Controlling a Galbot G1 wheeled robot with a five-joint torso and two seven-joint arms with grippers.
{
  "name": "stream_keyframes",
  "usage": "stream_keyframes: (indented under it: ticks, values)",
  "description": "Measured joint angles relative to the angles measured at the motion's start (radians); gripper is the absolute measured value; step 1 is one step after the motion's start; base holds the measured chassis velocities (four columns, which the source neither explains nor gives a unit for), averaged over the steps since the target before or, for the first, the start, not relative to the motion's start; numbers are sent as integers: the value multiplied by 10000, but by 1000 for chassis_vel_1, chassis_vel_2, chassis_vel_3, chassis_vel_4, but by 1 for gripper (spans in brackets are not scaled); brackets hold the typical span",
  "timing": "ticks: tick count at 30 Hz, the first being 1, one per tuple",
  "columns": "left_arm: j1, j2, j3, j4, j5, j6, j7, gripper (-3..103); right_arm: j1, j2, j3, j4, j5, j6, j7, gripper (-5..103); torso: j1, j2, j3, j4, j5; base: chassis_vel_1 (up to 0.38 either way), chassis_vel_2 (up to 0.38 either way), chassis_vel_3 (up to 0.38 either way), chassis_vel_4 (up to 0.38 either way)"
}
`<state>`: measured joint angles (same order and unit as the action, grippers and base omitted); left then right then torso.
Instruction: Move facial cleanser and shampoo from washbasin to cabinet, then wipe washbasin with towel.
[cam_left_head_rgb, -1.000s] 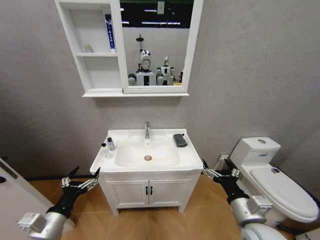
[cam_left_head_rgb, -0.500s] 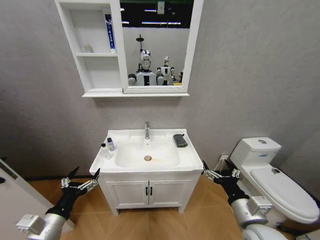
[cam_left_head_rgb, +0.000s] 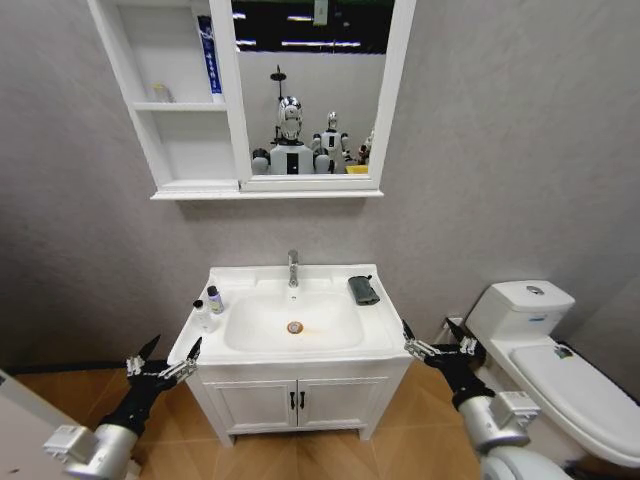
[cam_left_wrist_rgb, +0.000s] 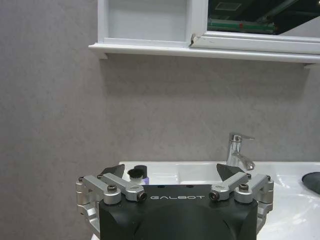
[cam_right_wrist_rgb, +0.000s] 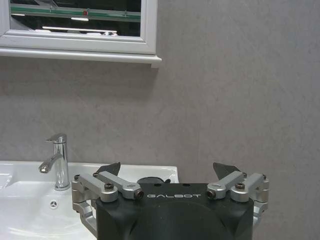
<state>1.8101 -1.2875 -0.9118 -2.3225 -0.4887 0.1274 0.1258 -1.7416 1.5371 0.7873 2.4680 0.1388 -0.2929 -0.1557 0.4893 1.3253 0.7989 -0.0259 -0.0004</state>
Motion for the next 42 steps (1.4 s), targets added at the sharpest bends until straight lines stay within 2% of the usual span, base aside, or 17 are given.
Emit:
stream_keyframes:
  ticks: [3, 5, 7, 9, 15, 18, 32, 42]
  values:
    - [-705, 191, 285, 325, 174, 228, -274, 100, 3, 0, -3, -54, -1, 13, -22, 100, -2, 1, 0, -3, 0, 0, 0, 0, 0]
    - [-1464, 499, 549, 970, 311, 388, -559, 100, 8, -17, -1, -112, -1, 42, -53, 100, 0, 1, 0, -4, -1, 0, 0, 0, 0]
    - [-1676, 613, 600, 1307, 401, 407, -599, 100, 17, -17, -3, -150, -1, 66, -59, 100, 0, 0, 0, -6, -2, 0, 0, 0, 0]
    - [-1754, 710, 598, 1814, 546, 370, -505, 100, 60, -29, -31, -287, -1, 123, -74, 100, 4, -1, 1, -4, -2, 0, 0, 0, 0]
    - [-1817, 864, 659, 2376, 629, 283, -315, 100, 120, -75, -38, -600, -21, 286, -93, 100, 4, 0, 1, 1, 0, 0, 0, 0, 0]
    - [-2230, 1018, 823, 2755, 686, 281, -309, 100, 226, -113, -83, -731, -50, 310, -98, 100, 3, 0, 0, -1, 1, 0, 0, 0, 0]
    - [-3581, 1368, 1707, 4037, 683, 497, -459, 100, 539, -367, -127, -1292, -58, 310, -116, 100, 4, 0, 1, -3, 1, 0, 0, 0, 0]
    - [-5028, 1777, 2777, 5170, 649, 647, -822, 100, 776, -469, -23, -1718, 21, 325, -114, 100, 4, 0, 1, -3, 1, 0, 0, 0, 0]
